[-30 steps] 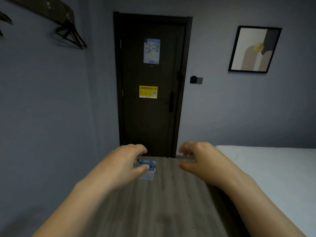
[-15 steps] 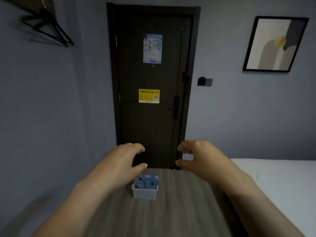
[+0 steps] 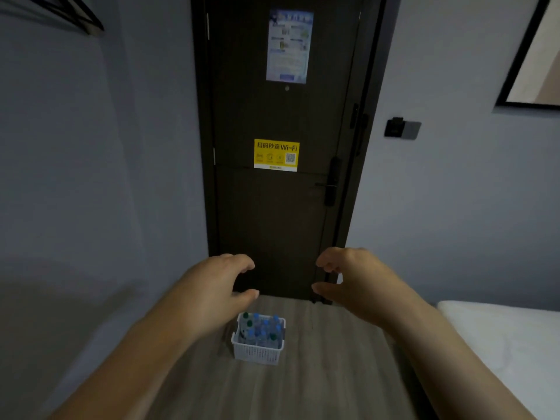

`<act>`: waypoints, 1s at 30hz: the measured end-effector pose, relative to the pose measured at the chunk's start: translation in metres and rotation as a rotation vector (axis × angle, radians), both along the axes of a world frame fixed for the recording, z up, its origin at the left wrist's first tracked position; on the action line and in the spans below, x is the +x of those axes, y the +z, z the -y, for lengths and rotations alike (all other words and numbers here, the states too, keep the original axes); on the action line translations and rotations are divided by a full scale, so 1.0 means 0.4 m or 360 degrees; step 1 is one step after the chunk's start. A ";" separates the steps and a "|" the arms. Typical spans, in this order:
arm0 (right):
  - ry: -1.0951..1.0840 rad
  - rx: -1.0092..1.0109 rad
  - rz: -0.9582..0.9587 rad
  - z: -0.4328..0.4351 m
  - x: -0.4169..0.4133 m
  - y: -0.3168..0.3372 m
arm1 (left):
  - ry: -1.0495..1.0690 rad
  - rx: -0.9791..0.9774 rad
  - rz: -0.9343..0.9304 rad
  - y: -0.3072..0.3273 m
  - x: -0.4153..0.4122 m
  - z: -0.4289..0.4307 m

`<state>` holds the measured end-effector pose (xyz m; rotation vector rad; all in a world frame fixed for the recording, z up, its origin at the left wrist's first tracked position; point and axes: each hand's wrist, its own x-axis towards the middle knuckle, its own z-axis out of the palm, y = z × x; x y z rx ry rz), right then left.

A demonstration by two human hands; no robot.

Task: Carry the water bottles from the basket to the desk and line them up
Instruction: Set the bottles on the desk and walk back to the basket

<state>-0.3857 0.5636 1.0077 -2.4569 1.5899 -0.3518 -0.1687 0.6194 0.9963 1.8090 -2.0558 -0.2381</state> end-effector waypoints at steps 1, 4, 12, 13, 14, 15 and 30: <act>0.0003 0.0007 -0.0010 0.043 0.011 -0.013 | 0.0000 0.0021 -0.0002 -0.016 0.013 0.045; -0.0006 0.0053 -0.0036 0.176 0.051 -0.053 | 0.0003 0.0065 -0.0017 -0.058 0.058 0.186; -0.0073 0.0192 -0.0101 0.503 0.172 -0.135 | -0.0044 0.0261 -0.0061 -0.123 0.187 0.534; -0.0078 0.0225 -0.0110 0.537 0.183 -0.150 | -0.0043 0.0289 -0.0052 -0.135 0.199 0.572; -0.0086 0.0258 -0.0118 0.570 0.194 -0.163 | -0.0039 0.0318 -0.0050 -0.148 0.207 0.608; -0.0094 0.0284 -0.0124 0.601 0.202 -0.176 | -0.0042 0.0340 -0.0053 -0.161 0.214 0.644; -0.0005 0.0566 -0.0152 1.158 0.233 -0.426 | 0.0116 0.0649 -0.0110 -0.400 0.246 1.159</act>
